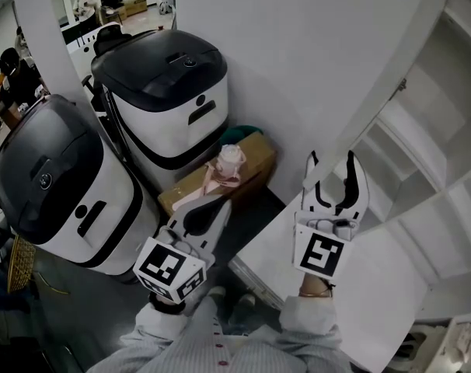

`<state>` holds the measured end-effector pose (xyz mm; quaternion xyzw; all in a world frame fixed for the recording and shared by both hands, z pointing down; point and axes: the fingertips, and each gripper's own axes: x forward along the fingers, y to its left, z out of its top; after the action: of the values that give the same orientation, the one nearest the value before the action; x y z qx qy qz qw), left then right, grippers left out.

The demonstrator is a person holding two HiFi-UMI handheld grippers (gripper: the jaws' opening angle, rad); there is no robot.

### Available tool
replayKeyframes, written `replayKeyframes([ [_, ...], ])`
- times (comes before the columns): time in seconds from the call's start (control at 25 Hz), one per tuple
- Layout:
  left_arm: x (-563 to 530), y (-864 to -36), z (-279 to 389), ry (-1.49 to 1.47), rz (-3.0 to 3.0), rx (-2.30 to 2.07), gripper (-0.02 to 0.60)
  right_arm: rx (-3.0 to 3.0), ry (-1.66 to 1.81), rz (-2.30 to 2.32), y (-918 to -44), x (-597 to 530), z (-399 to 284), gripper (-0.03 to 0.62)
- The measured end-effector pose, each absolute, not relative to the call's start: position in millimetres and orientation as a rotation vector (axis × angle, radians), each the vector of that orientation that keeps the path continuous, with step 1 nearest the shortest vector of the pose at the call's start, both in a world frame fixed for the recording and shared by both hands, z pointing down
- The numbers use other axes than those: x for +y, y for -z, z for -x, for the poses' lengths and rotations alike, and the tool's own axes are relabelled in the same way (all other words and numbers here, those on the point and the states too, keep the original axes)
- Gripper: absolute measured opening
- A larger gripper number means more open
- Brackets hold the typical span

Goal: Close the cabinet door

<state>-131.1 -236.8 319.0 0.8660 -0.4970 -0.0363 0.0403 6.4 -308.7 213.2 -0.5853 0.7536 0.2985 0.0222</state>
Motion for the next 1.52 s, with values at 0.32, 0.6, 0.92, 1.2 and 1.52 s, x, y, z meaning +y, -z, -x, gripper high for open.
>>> replayKeyframes([
  [0.32,-237,-319,135,0.121,-2.646,-1.531,0.01,2.275,-0.918,1.846,-204,-313,-10,0.209],
  [0.6,-239,-316,125,0.128,-2.671,-1.499,0.009,2.25,-0.91,1.848,-202,-312,-12,0.207],
  [0.92,-245,-311,107,0.117,-2.714,-1.456,0.009,2.248,-0.879,1.804,-202,-307,-21,0.201],
  [1.2,-250,-308,83,0.107,-2.758,-1.396,0.009,2.223,-0.821,1.816,-204,-297,-41,0.169],
  [1.52,-254,-306,45,0.092,-2.828,-1.281,0.009,2.194,-0.765,1.832,-208,-283,-75,0.126],
])
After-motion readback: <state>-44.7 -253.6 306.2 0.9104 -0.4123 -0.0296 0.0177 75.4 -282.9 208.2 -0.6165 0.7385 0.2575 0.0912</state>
